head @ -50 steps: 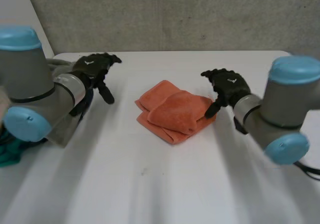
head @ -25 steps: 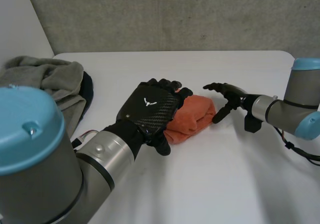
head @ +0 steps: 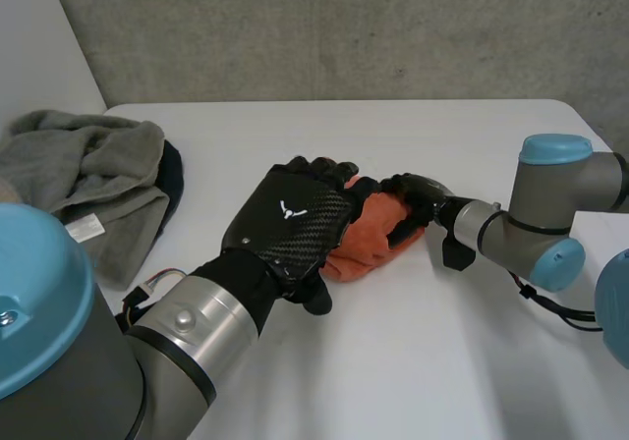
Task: Fold the laundry.
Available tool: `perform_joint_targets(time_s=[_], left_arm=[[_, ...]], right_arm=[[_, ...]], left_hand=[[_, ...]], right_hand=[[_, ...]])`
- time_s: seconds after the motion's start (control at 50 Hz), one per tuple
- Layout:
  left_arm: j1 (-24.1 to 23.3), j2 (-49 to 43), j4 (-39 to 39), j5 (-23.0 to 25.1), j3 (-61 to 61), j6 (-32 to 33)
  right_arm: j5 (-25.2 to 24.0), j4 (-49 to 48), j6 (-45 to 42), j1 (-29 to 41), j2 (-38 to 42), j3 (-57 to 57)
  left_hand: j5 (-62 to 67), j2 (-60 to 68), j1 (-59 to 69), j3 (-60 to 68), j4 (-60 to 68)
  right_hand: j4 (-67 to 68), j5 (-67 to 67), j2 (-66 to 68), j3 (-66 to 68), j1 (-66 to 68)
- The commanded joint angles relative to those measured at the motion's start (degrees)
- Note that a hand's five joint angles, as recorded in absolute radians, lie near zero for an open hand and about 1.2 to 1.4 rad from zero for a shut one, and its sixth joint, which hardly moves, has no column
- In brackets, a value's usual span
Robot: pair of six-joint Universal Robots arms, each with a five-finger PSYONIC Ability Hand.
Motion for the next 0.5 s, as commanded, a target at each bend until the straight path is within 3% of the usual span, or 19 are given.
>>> perform_joint_targets(time_s=[0.02,0.1,0.16,0.28,0.32,0.5], left_arm=[[0.42,0.64,0.52,0.09,-0.55,0.01],[0.68,0.72,1.05,0.27,-0.73,0.01],[1.03,0.72,1.57,0.36,-0.73,0.01],[1.38,0.99,1.93,0.44,-0.82,0.01],[1.47,1.16,1.93,0.45,-0.82,0.01],[1.73,2.57,1.93,0.36,-1.70,-0.08]], right_arm=[[1.74,-1.57,0.06,0.06,0.16,-0.67],[3.40,-3.94,0.85,-1.17,0.15,-2.07],[7.70,-6.66,2.25,-2.40,0.24,-3.91],[21.66,-10.35,3.93,-7.57,1.38,-10.49],[24.23,-10.62,3.75,-9.16,2.17,-13.05],[26.17,-3.61,1.12,-17.77,13.32,-34.21]], left_hand=[[-2.80,-1.76,-1.60,-2.01,-1.76],[-2.80,-1.76,-1.60,-2.01,-1.76],[-2.80,-1.76,-1.60,-2.01,-1.76],[-2.80,-1.76,-1.60,-2.01,-1.76],[-2.80,-1.76,-1.60,-2.01,-1.76],[-2.80,-1.76,-1.60,-2.01,-1.76]], right_hand=[[51.80,51.89,51.46,51.73,51.53],[51.81,51.89,51.46,51.73,51.53],[51.81,51.89,51.46,51.73,51.53],[51.81,51.89,51.46,51.73,51.53],[51.81,51.89,51.46,51.73,51.53],[51.81,51.89,51.46,51.73,51.53]])
